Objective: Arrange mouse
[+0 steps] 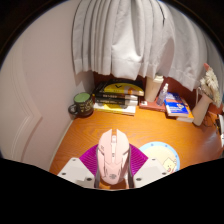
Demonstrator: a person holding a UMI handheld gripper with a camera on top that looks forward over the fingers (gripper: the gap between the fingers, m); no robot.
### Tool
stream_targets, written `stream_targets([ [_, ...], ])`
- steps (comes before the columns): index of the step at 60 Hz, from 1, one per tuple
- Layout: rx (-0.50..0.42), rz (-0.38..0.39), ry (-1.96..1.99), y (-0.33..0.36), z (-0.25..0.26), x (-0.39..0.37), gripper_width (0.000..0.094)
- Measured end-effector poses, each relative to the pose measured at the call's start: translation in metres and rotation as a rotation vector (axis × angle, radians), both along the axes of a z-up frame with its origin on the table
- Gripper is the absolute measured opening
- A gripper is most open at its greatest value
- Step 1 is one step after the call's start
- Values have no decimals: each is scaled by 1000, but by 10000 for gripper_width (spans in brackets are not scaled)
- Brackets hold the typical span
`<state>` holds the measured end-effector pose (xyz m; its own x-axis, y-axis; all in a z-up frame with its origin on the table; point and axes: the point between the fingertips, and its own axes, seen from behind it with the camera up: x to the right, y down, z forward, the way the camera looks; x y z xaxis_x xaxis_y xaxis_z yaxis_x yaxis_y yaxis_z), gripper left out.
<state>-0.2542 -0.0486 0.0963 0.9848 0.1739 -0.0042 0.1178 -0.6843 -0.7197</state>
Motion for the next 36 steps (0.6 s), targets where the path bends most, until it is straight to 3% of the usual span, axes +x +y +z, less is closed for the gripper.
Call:
stream_targets([
  [11, 186, -56, -4, 9, 117, 67, 390],
  [19, 243, -106, -26, 8, 142, 127, 389],
  [25, 203, -129, -45, 6, 106, 163, 388],
  [36, 4, -139, -74, -1, -3, 195, 388],
])
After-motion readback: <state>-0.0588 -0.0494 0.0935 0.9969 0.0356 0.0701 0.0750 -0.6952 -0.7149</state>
